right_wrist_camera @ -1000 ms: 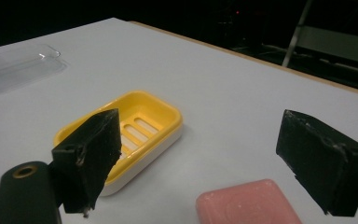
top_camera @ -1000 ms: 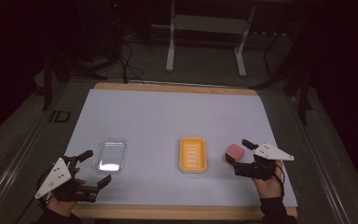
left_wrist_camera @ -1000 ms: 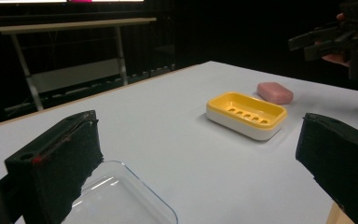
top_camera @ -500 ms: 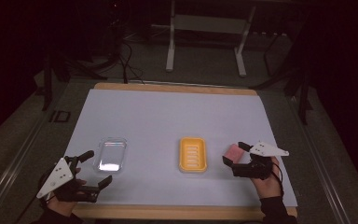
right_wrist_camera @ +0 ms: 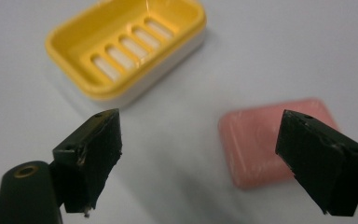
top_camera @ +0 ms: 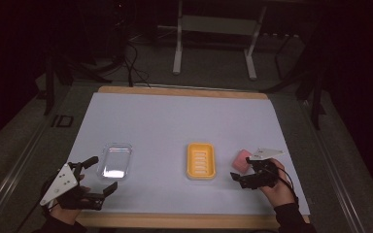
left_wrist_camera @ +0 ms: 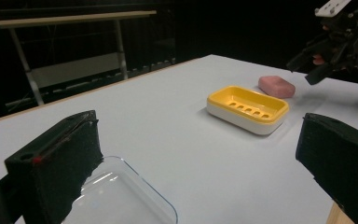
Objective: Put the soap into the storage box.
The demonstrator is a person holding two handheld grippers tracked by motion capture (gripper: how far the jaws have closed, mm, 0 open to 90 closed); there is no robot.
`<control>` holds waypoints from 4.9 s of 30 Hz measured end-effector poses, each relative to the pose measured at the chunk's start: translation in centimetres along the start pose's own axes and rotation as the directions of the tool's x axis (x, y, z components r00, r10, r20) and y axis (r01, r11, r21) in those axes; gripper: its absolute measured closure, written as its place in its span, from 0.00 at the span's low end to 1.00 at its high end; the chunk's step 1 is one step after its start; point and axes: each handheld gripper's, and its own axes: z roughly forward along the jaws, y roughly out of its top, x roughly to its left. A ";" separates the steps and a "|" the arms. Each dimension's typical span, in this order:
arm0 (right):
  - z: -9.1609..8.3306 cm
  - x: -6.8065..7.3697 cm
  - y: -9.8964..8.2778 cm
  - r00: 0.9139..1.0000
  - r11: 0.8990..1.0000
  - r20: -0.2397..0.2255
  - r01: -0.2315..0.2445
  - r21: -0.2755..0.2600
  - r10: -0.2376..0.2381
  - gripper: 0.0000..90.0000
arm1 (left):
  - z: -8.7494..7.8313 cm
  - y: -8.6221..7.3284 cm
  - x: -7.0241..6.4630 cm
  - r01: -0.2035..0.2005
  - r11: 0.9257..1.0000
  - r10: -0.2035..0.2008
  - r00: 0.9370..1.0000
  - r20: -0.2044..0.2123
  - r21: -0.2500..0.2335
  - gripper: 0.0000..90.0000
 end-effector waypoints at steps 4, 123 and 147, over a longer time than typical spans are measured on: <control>0.5 -0.2 -0.5 0.999 0.996 -0.031 -0.012 0.085 0.015 0.16 | 0.0 0.0 0.0 0.000 1.000 0.000 1.000 -0.001 0.004 0.00; 7.8 -4.9 6.4 0.744 0.600 0.522 -0.657 0.457 0.417 0.40 | 0.4 0.0 -0.5 0.000 1.000 0.000 1.000 0.019 0.021 0.00; 5.5 -2.7 9.9 0.778 0.645 0.508 -0.608 0.463 0.369 0.40 | 0.3 0.1 -0.5 0.007 1.000 -0.007 1.000 0.024 0.009 0.00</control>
